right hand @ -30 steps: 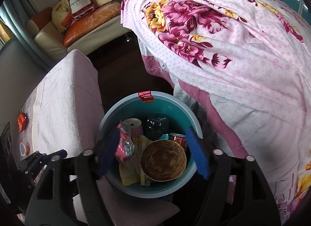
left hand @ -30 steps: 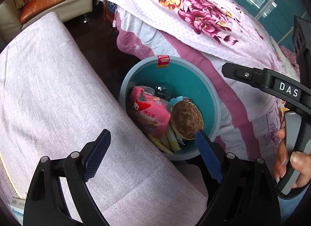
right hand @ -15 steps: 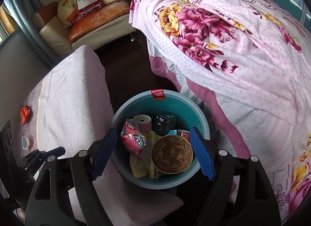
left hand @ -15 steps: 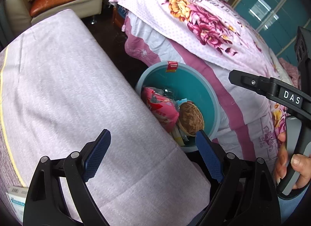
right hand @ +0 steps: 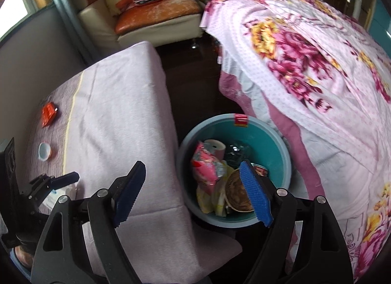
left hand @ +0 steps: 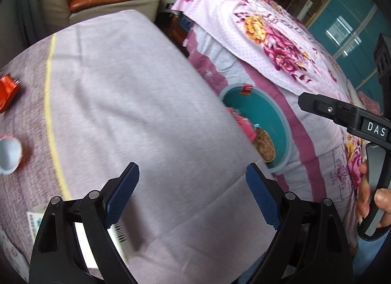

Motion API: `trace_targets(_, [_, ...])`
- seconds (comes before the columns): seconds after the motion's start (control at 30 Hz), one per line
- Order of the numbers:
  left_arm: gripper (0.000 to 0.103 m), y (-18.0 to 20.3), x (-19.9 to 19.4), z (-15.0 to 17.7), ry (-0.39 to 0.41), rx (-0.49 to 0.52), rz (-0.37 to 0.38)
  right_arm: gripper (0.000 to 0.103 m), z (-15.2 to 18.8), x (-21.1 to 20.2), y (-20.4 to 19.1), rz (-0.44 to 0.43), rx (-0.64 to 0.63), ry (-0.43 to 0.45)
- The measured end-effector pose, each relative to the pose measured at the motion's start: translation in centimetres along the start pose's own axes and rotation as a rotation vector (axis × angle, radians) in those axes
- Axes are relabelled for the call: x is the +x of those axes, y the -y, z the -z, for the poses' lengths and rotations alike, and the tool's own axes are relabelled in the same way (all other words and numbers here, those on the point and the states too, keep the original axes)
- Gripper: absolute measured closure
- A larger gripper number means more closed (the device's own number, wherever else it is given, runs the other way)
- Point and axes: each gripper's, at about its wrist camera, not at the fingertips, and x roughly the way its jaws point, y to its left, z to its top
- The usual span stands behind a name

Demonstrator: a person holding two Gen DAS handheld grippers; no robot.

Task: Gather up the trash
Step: 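Move both tools back over the medicine box and printed mask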

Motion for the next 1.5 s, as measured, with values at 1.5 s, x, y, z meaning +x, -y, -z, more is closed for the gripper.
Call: trace_targets(1.5, [0.011,-24.8,-12.7,17.8,0.005,-0.295,-0.244,0.026,8.8,10.3,-33.8,-0.151,-1.003,-0.451])
